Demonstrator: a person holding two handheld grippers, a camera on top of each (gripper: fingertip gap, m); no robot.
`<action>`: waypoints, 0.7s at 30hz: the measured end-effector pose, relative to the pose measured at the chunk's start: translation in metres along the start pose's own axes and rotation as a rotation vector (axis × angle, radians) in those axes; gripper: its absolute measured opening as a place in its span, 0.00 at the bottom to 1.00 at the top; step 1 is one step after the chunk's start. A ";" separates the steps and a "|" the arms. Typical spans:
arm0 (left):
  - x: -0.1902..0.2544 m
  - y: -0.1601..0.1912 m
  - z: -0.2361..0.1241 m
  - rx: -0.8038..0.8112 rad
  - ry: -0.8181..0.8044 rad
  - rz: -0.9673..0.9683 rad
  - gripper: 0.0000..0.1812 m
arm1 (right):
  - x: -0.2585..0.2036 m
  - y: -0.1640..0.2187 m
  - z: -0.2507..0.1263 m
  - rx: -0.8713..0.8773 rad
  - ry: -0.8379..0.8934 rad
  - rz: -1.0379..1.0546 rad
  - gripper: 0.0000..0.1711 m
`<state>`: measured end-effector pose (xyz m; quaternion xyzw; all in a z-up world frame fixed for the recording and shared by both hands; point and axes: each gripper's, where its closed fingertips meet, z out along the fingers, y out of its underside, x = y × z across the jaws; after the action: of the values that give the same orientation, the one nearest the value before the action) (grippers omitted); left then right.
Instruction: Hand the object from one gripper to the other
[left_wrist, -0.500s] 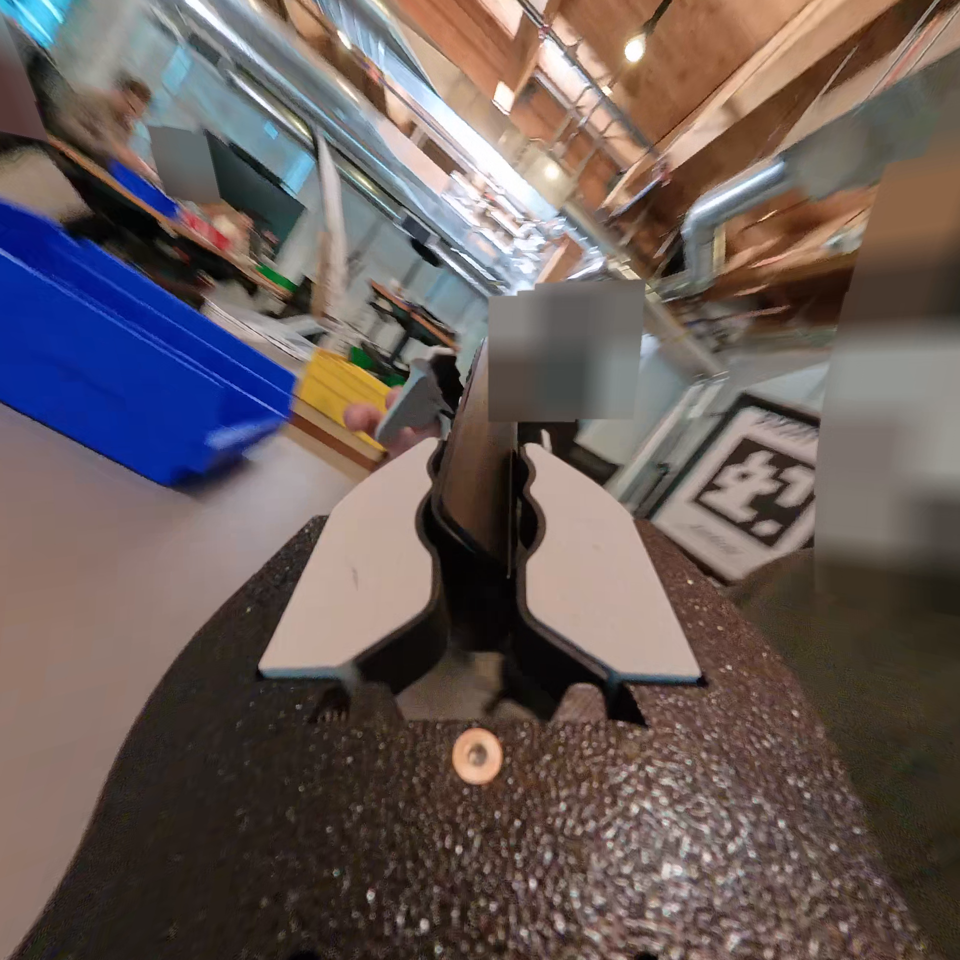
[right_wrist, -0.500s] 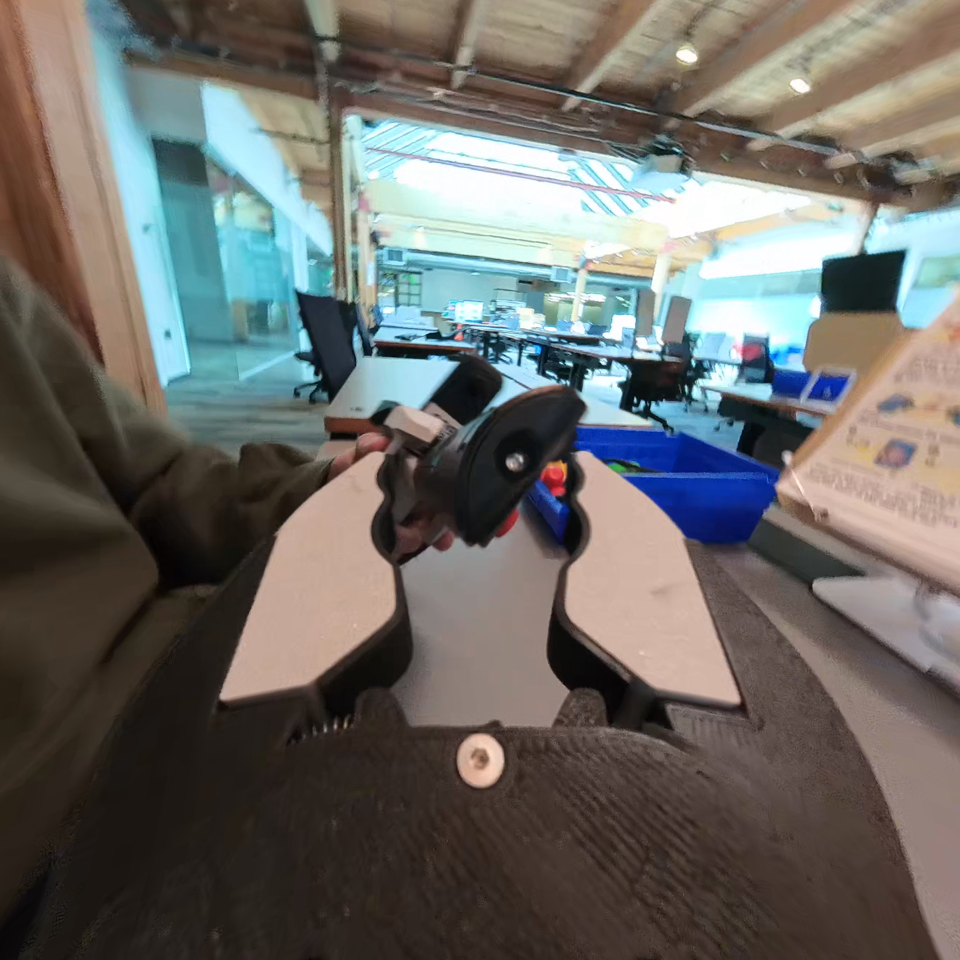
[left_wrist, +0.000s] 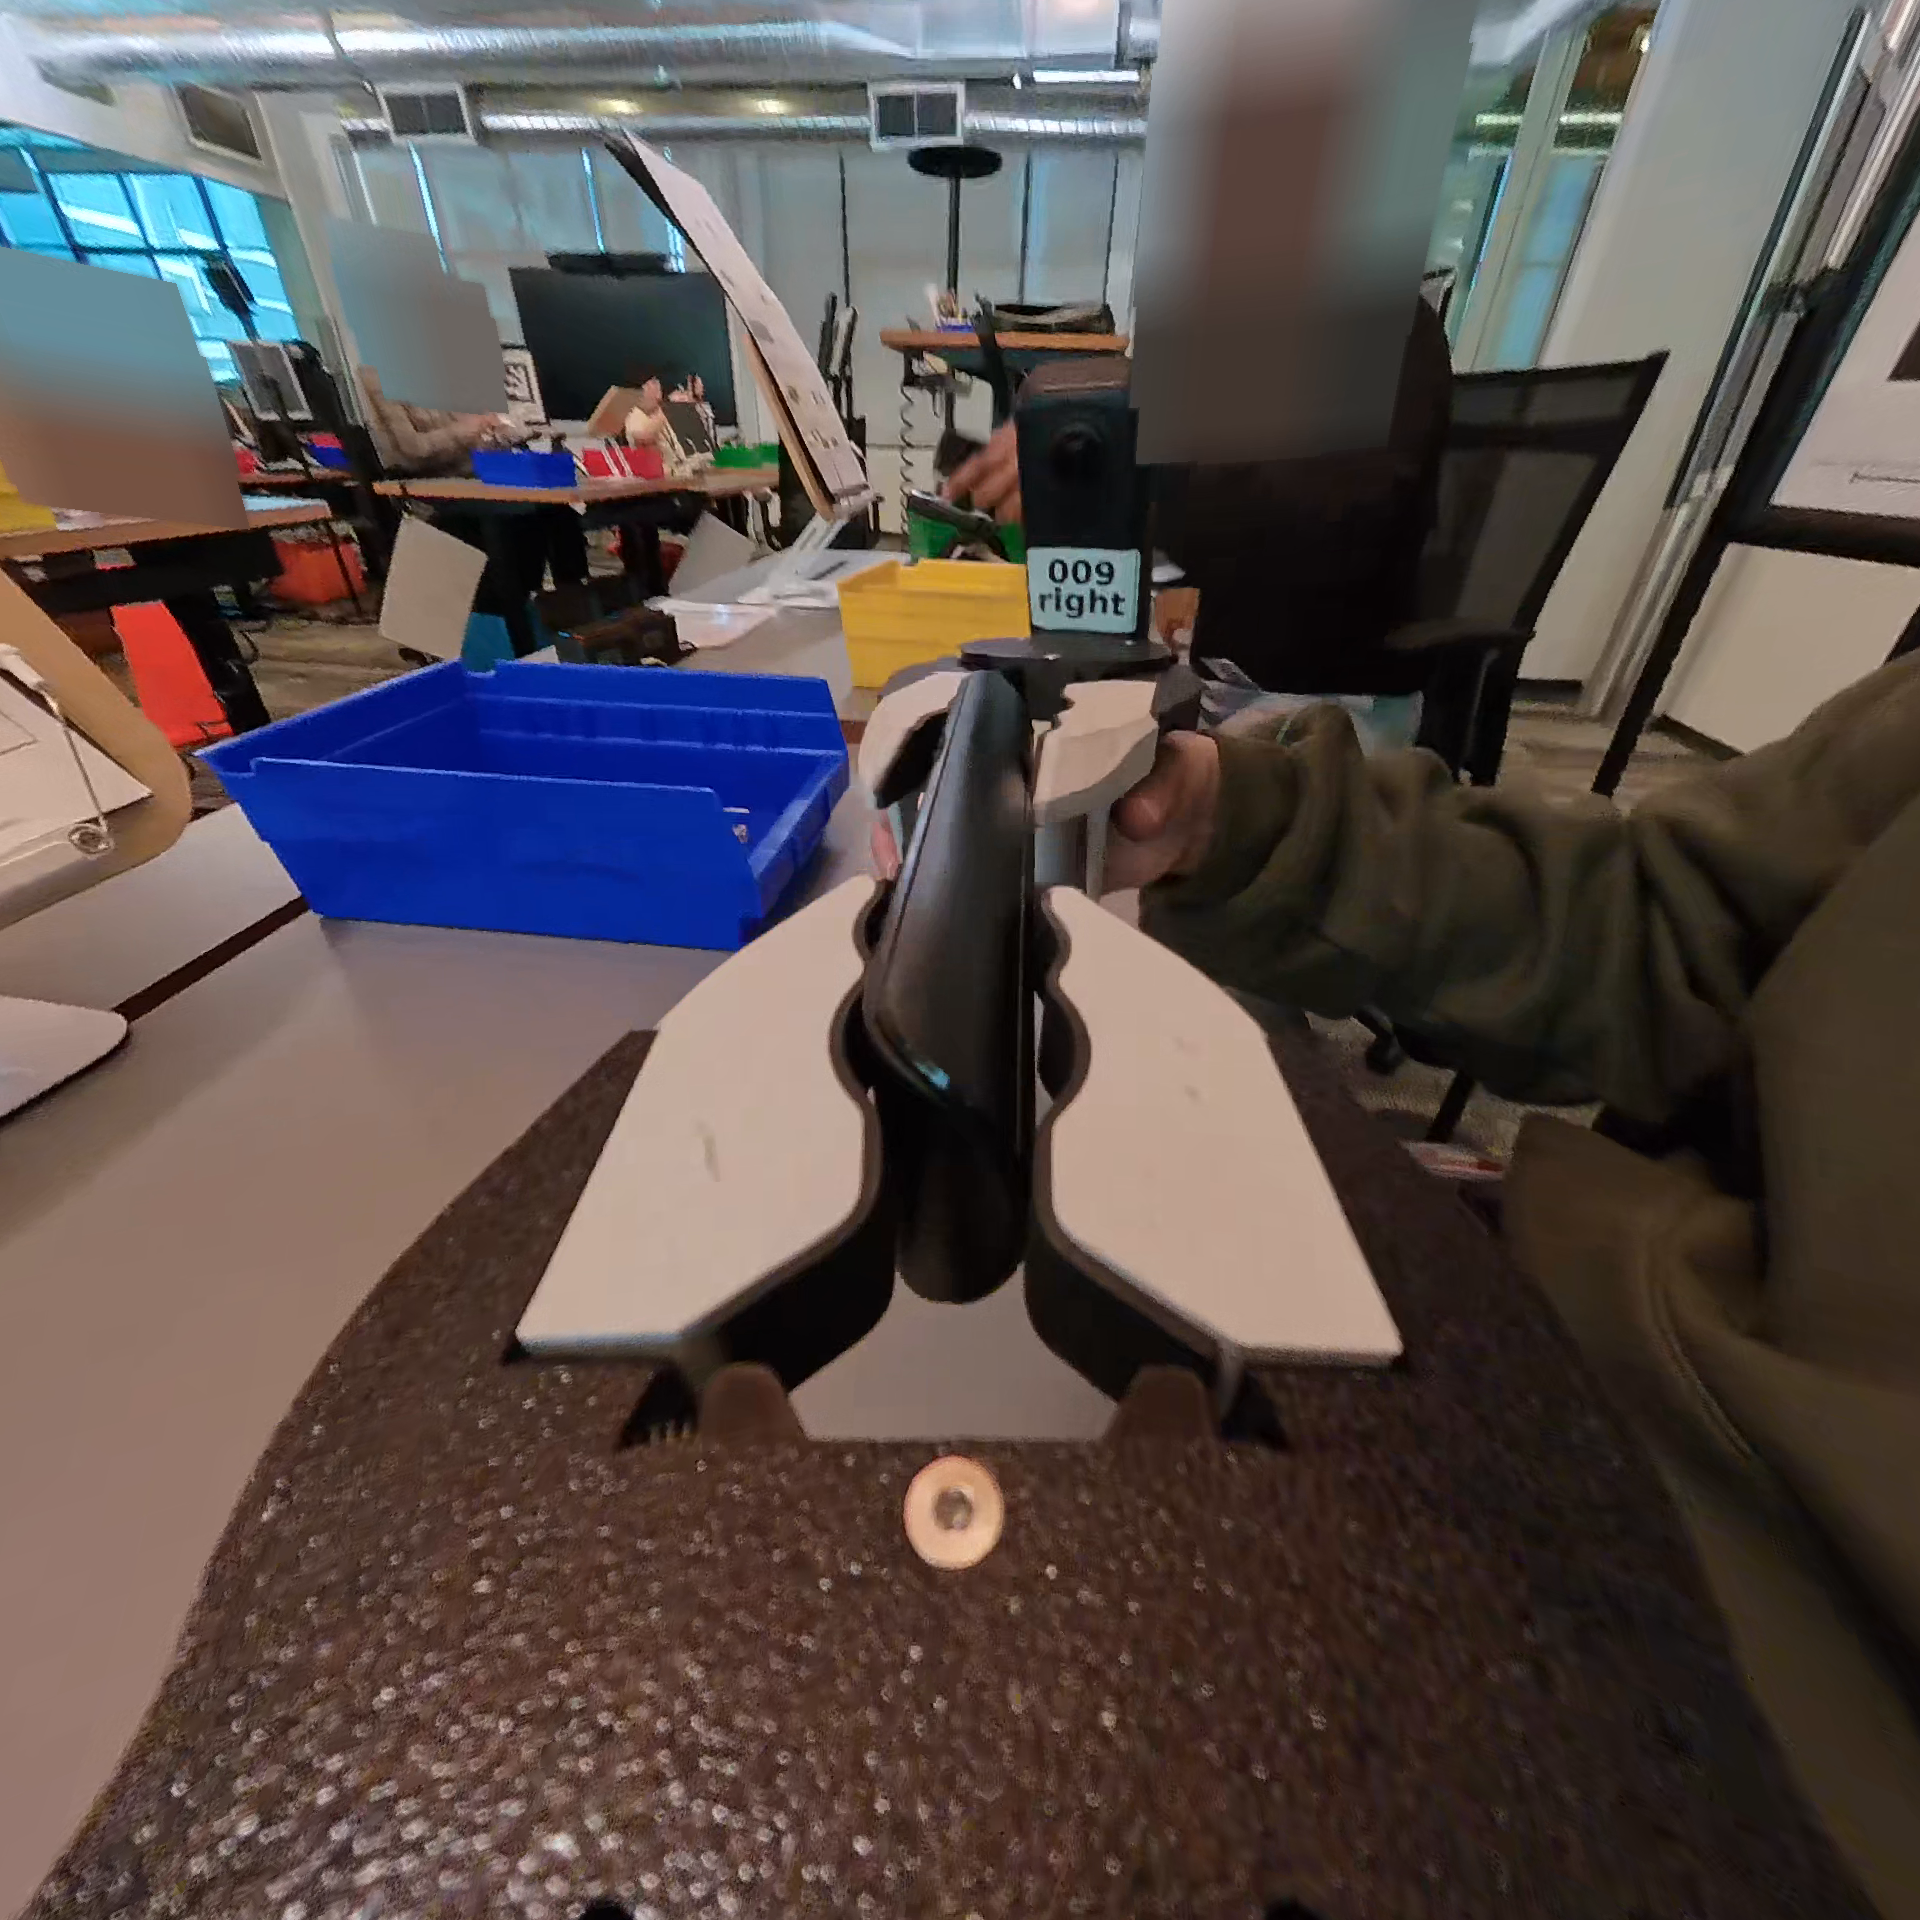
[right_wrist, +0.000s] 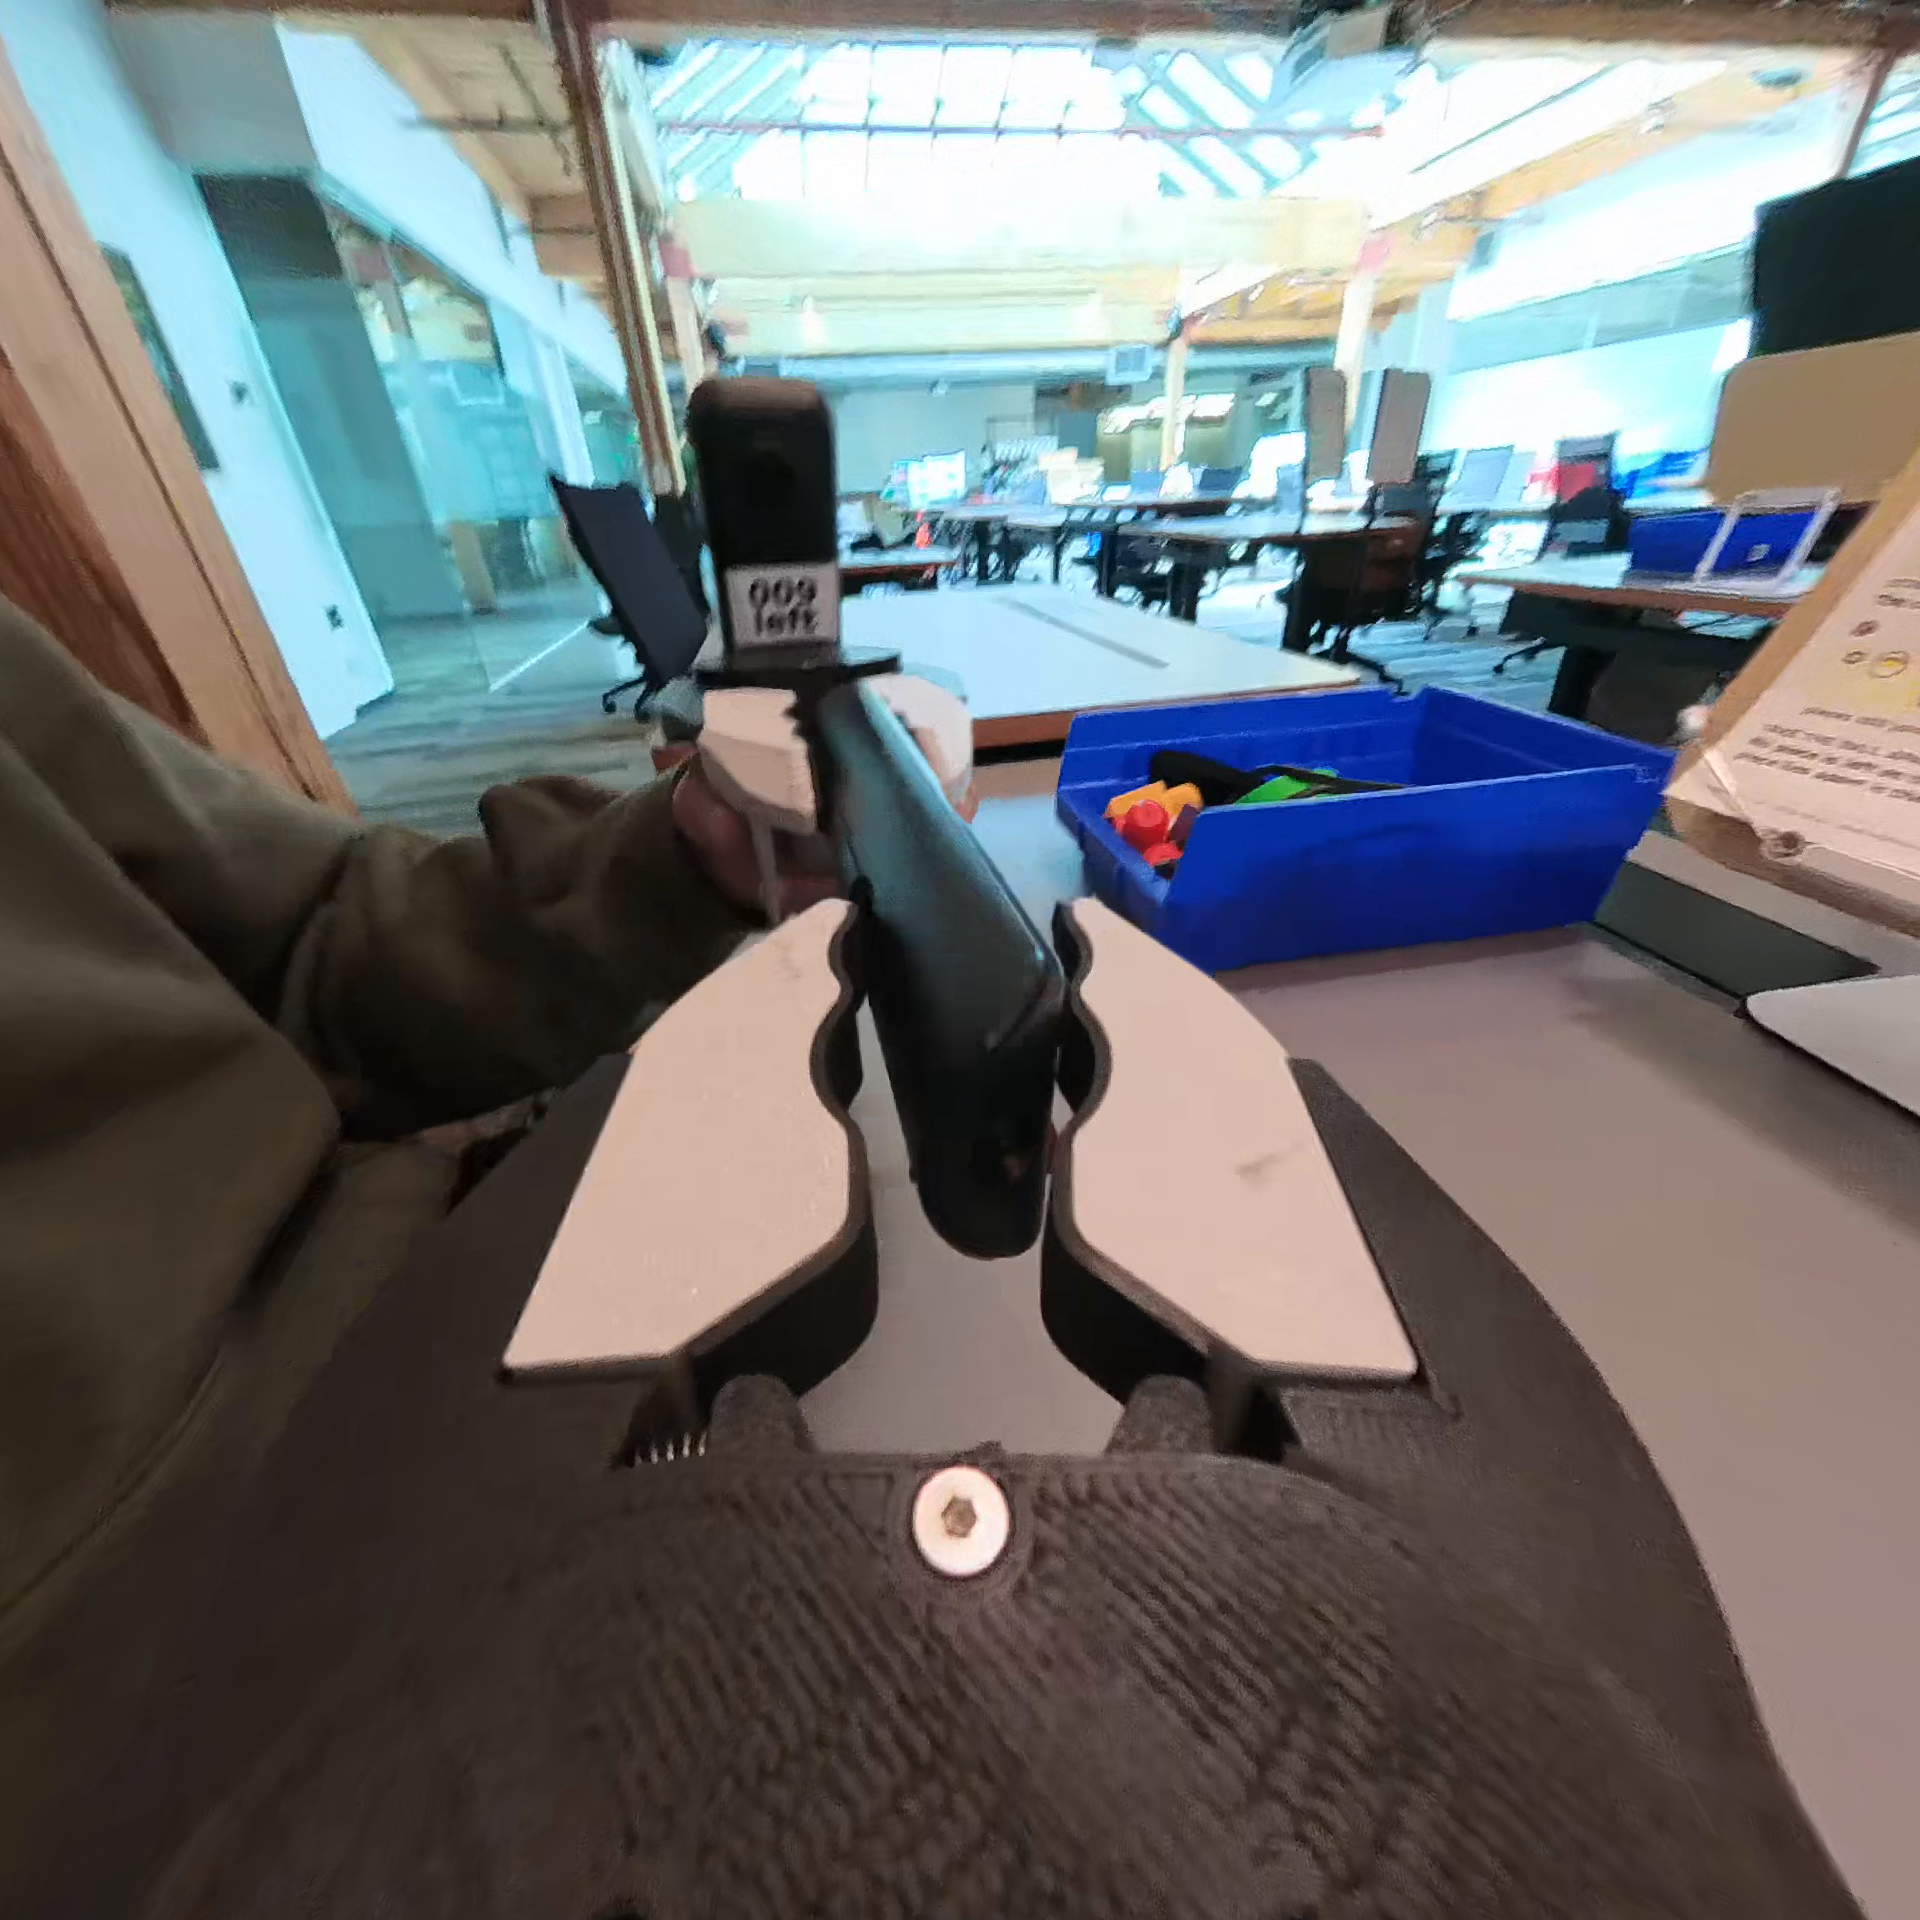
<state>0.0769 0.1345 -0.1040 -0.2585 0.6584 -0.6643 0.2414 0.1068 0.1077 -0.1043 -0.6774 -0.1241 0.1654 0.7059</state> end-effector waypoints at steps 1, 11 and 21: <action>0.001 0.002 -0.001 -0.020 0.009 0.001 0.14 | -0.003 0.005 0.000 -0.040 -0.025 -0.003 0.19; -0.002 -0.040 -0.008 0.346 -0.035 -0.080 0.30 | -0.020 -0.038 -0.001 0.278 -0.203 0.155 0.15; 0.002 -0.030 0.013 0.430 -0.049 -0.148 0.14 | -0.014 -0.026 0.025 0.405 -0.181 0.321 0.15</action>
<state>0.0851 0.1241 -0.0739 -0.2648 0.4749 -0.7987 0.2577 0.0863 0.1240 -0.0763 -0.5160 -0.0423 0.3566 0.7777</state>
